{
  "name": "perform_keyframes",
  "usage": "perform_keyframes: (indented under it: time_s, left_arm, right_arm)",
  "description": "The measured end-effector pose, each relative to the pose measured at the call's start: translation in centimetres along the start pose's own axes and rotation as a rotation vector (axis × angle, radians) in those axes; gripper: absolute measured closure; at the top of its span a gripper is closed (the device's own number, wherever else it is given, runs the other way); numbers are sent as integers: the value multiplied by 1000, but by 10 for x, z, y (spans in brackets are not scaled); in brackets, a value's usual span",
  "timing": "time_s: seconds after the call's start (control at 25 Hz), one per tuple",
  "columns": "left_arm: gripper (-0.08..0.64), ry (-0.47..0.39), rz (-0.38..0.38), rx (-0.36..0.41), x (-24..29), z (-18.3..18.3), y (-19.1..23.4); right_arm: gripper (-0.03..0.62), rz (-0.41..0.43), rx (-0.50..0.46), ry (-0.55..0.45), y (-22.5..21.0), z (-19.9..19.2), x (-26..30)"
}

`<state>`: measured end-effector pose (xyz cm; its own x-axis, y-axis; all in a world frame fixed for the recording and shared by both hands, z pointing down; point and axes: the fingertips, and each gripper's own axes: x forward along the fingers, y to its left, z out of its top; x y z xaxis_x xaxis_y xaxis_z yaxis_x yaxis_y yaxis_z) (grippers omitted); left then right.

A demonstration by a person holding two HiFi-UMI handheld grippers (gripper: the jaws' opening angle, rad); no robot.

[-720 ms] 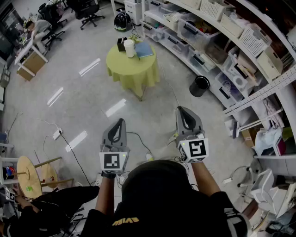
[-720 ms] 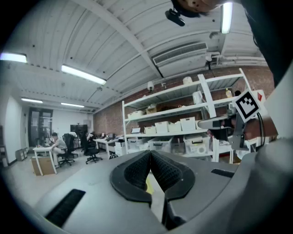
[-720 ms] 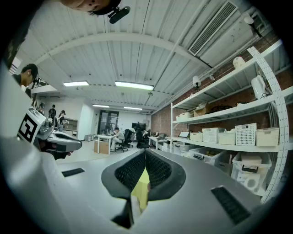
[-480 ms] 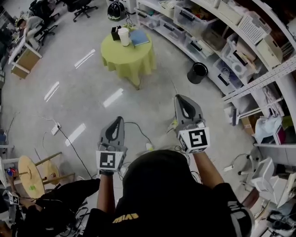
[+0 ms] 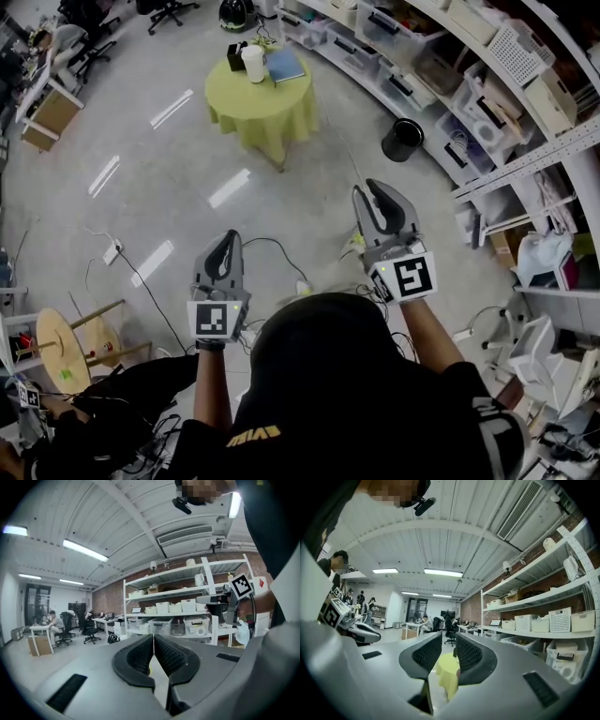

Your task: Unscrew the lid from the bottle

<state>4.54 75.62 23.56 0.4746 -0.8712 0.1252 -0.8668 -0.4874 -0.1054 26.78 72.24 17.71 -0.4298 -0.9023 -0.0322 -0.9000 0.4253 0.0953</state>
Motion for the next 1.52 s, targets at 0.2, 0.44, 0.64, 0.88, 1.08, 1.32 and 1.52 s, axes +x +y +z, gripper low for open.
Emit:
perform_keyframes:
  time_s: [0.2, 0.44, 0.64, 0.88, 1.08, 1.32, 1.52]
  left_arm:
    - [540, 0, -36, 15, 8, 6, 1]
    - [540, 53, 50, 129, 3, 1, 16]
    - [540, 24, 75, 92, 1, 8, 26]
    - [540, 2, 53, 75, 7, 8, 26]
    - [540, 50, 57, 87, 0, -7, 42]
    - [540, 42, 71, 64, 10, -9, 61]
    - [540, 36, 77, 22, 24, -15, 72]
  right_arm:
    - [426, 1, 62, 26, -2, -3, -12]
    - [118, 65, 101, 43, 9, -5, -5]
    - [23, 62, 82, 61, 18, -11, -1]
    - [23, 29, 50, 70, 8, -9, 5]
    - [23, 6, 61, 120, 16, -19, -7]
    - [23, -17, 33, 167, 11, -20, -1]
    - [23, -16, 8, 173, 11, -20, 28]
